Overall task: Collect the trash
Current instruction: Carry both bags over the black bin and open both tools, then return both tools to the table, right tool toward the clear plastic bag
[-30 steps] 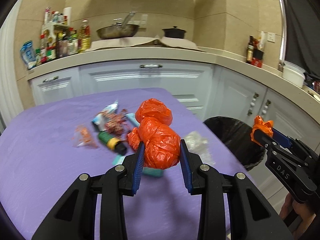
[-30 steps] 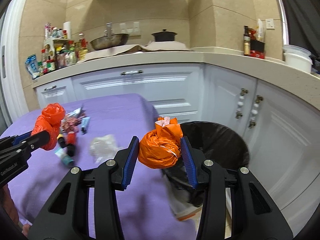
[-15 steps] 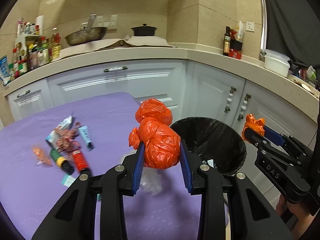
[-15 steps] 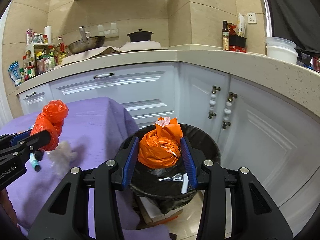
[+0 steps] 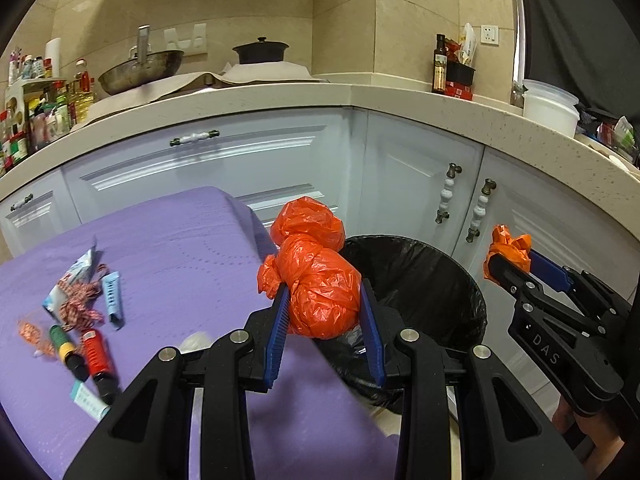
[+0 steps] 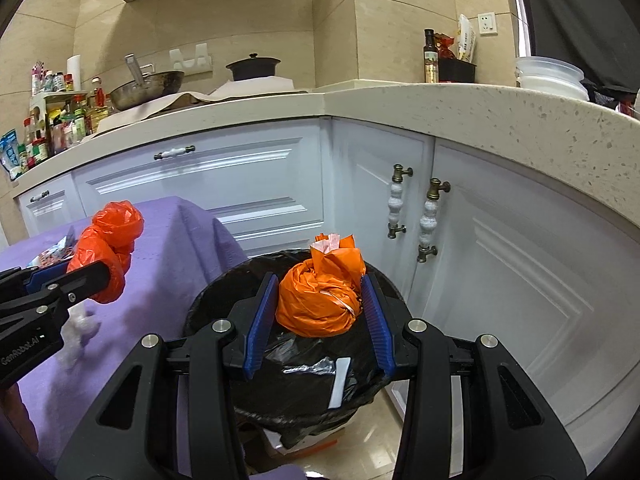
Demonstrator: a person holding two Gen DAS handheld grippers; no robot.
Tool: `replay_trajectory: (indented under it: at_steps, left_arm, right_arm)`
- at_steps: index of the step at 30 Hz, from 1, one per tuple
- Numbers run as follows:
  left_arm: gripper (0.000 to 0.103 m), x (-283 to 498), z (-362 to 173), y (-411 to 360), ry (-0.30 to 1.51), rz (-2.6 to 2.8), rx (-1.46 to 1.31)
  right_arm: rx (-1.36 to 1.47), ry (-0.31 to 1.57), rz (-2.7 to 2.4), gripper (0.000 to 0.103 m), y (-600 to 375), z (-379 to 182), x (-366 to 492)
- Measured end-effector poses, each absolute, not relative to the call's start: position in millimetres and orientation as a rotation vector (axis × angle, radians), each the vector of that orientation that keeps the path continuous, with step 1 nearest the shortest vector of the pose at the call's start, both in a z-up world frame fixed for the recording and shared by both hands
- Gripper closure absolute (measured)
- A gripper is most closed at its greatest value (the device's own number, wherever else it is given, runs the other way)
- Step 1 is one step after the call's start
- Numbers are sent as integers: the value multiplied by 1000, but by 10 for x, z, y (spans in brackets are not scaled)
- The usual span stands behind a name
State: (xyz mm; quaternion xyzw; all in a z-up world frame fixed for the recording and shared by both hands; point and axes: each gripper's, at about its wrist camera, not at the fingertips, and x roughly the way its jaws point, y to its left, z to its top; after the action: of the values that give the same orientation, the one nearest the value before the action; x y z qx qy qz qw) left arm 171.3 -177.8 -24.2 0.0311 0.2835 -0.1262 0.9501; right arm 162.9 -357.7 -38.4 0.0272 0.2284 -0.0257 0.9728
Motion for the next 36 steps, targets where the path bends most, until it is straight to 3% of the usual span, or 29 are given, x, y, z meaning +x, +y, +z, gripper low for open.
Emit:
replay_trajectory:
  at_steps: [13,20,28,36]
  left_arm:
    - [67,2047,-295,-2025,604,-265,59]
    - [48,2139,-324,-1994,612,-245,39]
    - [41,2098,-262,-1868,596,-225,26]
    - [40,1929,-181,-1535,587,-186,11]
  right_arm:
    - [69,475,-57,61,-3674,-505,1915]
    - [81,472,-77,53,-3707,-546,1989]
    - [83,477,-76,53,-3668,-536,1939]
    - [90,482,-45,53,-3493,-485,1845]
